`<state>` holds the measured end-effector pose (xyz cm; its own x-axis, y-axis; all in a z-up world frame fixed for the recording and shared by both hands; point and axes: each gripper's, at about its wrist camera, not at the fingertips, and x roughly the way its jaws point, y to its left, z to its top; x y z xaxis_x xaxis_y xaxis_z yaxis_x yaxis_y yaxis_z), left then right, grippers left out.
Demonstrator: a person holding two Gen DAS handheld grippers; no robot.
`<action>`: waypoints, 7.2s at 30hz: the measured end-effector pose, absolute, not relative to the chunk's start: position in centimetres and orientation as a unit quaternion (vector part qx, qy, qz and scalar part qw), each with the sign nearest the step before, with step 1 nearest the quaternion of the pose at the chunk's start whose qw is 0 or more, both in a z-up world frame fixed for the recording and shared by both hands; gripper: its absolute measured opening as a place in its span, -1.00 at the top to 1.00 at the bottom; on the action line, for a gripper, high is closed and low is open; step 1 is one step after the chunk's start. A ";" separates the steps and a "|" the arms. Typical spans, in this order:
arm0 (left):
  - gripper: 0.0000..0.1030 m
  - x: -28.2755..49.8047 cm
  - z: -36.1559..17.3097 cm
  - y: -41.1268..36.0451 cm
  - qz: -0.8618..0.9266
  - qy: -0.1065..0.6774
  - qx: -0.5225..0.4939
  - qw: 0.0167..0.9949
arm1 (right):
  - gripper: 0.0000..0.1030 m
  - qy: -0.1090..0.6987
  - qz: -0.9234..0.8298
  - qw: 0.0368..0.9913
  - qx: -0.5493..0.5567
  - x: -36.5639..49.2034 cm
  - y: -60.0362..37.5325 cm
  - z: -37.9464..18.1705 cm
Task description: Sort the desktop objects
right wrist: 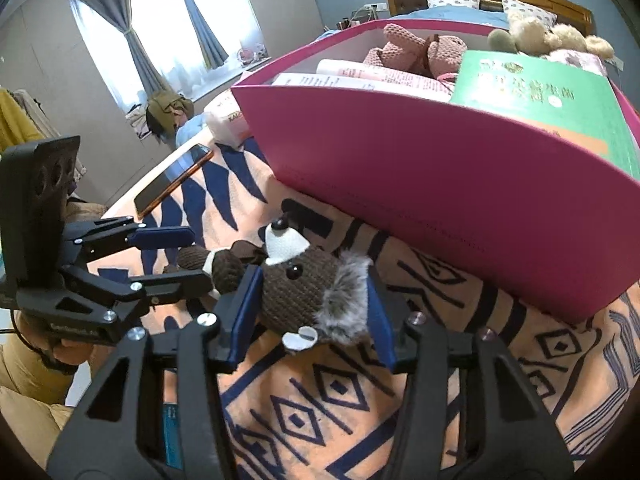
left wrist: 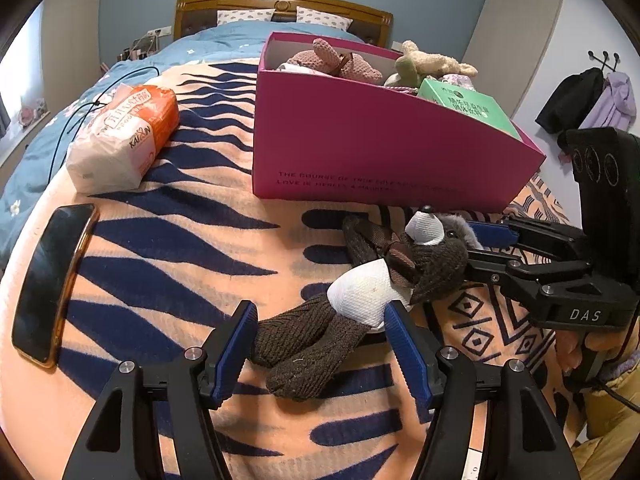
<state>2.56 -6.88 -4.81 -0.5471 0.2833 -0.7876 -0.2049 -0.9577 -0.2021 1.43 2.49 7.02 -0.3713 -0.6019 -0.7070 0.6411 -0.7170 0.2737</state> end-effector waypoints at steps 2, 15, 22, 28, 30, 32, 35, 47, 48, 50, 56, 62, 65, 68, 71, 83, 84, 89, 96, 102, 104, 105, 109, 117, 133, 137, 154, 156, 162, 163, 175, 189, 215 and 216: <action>-0.34 2.5 -4.8 -6.8 0.876 -0.044 -0.460 0.139 | 0.02 0.011 -0.829 0.375 0.415 1.5 2.9 6.8; 0.23 2.8 -4.9 -5.8 0.861 -0.041 -0.484 0.149 | -0.03 -0.013 -0.830 0.370 0.417 1.7 3.2 6.6; 0.25 2.6 -5.5 -5.4 0.859 -0.053 -0.485 0.153 | 0.00 -0.019 -0.831 0.372 0.413 2.0 3.4 6.5; 0.25 2.7 -5.2 -5.3 0.860 -0.061 -0.480 0.163 | 0.01 -0.024 -0.834 0.370 0.409 2.4 3.6 6.6; 0.25 2.8 -4.9 -5.2 0.862 -0.057 -0.477 0.163 | 0.02 -0.027 -0.834 0.370 0.408 2.5 3.8 6.7; 0.25 2.9 -4.7 -5.1 0.863 -0.054 -0.476 0.163 | 0.02 -0.032 -0.835 0.369 0.407 2.6 4.0 6.8; 0.25 3.1 -4.2 -4.9 0.866 -0.046 -0.471 0.161 | 0.02 -0.034 -0.838 0.368 0.402 2.9 4.3 7.1; 0.25 3.8 -2.4 -3.8 0.878 -0.030 -0.448 0.165 | 0.02 -0.042 -0.848 0.369 0.379 3.9 5.4 8.7; 0.25 3.9 -2.2 -3.8 0.879 -0.028 -0.446 0.165 | 0.02 -0.041 -0.848 0.369 0.377 4.0 5.5 8.8; 0.25 4.1 -1.9 -3.7 0.881 -0.027 -0.443 0.166 | 0.02 -0.040 -0.850 0.368 0.373 4.1 5.5 9.1; 0.25 4.1 -0.8 -3.4 0.887 -0.019 -0.429 0.169 | 0.02 -0.038 -0.858 0.366 0.358 4.6 5.7 10.3; 0.25 4.1 -0.1 -3.1 0.891 -0.017 -0.421 0.172 | 0.02 -0.037 -0.863 0.363 0.349 4.7 5.9 11.1; 0.25 4.2 0.3 -3.0 0.893 -0.014 -0.416 0.172 | 0.02 -0.036 -0.866 0.362 0.344 4.6 5.9 11.5; 0.25 4.1 0.7 -2.9 0.895 -0.010 -0.412 0.174 | 0.02 -0.034 -0.868 0.361 0.340 4.6 5.9 11.9; 0.25 4.2 1.3 -2.8 0.897 -0.006 -0.405 0.176 | 0.02 -0.032 -0.871 0.361 0.332 4.7 5.9 12.4; 0.25 3.9 3.2 -2.7 0.905 -0.001 -0.384 0.181 | 0.02 -0.031 -0.880 0.360 0.307 4.6 6.2 14.3; 0.25 3.9 3.3 -2.6 0.906 0.001 -0.382 0.181 | 0.02 -0.030 -0.881 0.359 0.305 4.6 6.2 14.4; 0.25 3.9 3.8 -2.5 0.908 0.003 -0.377 0.185 | 0.02 -0.029 -0.884 0.358 0.298 4.6 6.3 14.9; 0.25 3.6 4.5 -2.6 0.910 0.002 -0.371 0.187 | 0.02 -0.028 -0.887 0.358 0.290 4.5 6.2 15.5; 0.25 3.2 5.1 -2.7 0.911 0.001 -0.366 0.188 | 0.02 -0.025 -0.890 0.357 0.282 4.2 6.0 16.1; 0.25 3.1 5.3 -2.6 0.913 0.004 -0.363 0.187 | 0.02 -0.025 -0.891 0.357 0.280 4.1 5.9 16.2; 0.25 3.0 5.4 -2.6 0.913 0.005 -0.362 0.187 | 0.02 -0.025 -0.891 0.358 0.278 4.0 5.9 16.3; 0.25 2.6 5.9 -2.6 0.915 0.008 -0.358 0.187 | 0.02 -0.027 -0.892 0.359 0.273 3.6 6.0 16.7; 0.25 1.4 6.6 -2.6 0.916 0.009 -0.354 0.187 | 0.02 -0.027 -0.895 0.357 0.266 2.5 5.9 17.2; 0.25 -1.0 7.7 -2.4 0.921 0.016 -0.344 0.180 | 0.02 -0.033 -0.897 0.356 0.259 0.3 5.9 18.4; 0.25 -1.6 7.8 -2.4 0.922 0.015 -0.343 0.179 | 0.02 -0.039 -0.895 0.358 0.262 -0.3 6.0 18.5; 0.25 -3.6 8.3 -2.4 0.923 0.014 -0.340 0.180 | 0.02 -0.039 -0.899 0.351 0.258 -1.9 5.7 19.2; 0.25 -3.8 8.4 -2.3 0.923 0.015 -0.340 0.180 | 0.02 -0.040 -0.900 0.350 0.259 -2.0 5.6 19.2; 0.25 -4.7 8.6 -2.0 0.923 0.019 -0.339 0.179 | 0.02 -0.042 -0.900 0.348 0.259 -2.6 5.6 19.3; 0.25 -4.9 8.7 -2.0 0.924 0.020 -0.338 0.179 | 0.02 -0.042 -0.900 0.347 0.259 -2.8 5.6 19.3; 0.25 -6.2 9.1 -2.3 0.925 0.019 -0.334 0.179 | 0.02 -0.046 -0.900 0.345 0.261 -4.0 5.3 19.5; 0.25 -8.0 8.8 -2.4 0.924 0.018 -0.338 0.178 | 0.02 -0.051 -0.899 0.343 0.267 -5.4 5.5 19.5; 0.25 -10.3 8.6 -2.0 0.925 0.016 -0.338 0.172 | 0.02 -0.048 -0.901 0.332 0.277 -7.7 5.0 19.4; 0.25 -10.5 8.6 -2.0 0.925 0.016 -0.339 0.171 | 0.02 -0.048 -0.901 0.332 0.277 -7.9 5.0 19.5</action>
